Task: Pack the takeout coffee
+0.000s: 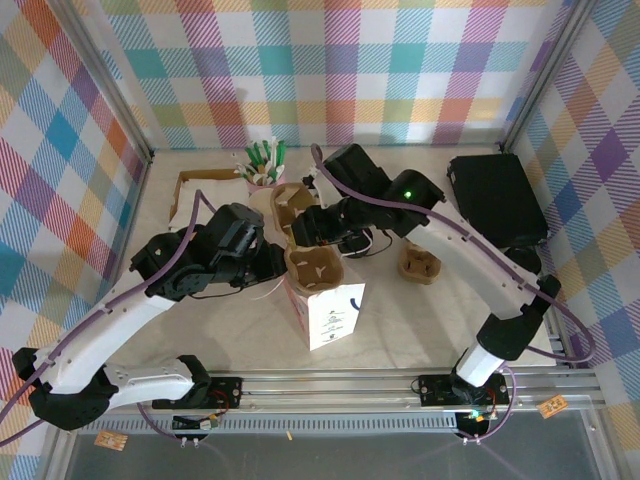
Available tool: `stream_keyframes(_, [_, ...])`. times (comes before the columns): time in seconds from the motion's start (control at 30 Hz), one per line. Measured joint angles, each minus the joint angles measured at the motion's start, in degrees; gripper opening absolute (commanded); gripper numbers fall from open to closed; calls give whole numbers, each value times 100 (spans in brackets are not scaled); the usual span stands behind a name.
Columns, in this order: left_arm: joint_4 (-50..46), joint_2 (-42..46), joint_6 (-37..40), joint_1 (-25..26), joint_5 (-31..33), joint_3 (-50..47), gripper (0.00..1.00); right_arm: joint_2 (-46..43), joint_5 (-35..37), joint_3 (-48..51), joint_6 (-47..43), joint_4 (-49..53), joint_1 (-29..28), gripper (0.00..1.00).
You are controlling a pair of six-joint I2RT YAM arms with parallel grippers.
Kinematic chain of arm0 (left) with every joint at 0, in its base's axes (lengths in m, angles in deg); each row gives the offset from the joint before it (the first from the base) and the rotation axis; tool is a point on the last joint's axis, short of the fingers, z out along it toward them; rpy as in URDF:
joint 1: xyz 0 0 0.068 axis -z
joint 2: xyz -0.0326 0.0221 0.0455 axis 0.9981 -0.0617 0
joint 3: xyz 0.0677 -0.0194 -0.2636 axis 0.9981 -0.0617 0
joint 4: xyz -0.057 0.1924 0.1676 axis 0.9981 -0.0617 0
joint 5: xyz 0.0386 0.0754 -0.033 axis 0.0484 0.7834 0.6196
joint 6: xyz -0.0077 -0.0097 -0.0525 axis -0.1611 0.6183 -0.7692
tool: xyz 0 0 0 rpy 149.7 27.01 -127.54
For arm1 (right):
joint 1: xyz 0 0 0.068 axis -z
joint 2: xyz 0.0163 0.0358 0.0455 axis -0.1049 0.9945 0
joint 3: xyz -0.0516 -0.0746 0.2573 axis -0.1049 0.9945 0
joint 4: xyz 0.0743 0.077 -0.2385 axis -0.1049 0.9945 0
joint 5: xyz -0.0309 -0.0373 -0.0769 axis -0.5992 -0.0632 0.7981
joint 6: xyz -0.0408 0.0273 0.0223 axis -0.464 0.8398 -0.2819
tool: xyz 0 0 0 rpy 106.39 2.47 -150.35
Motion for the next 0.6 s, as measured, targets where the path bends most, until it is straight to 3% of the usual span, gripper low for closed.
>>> stream_keyframes(0.6, [120,120,-55,0,-63,-76,32,-9,-109,120,-245,-160,44,35])
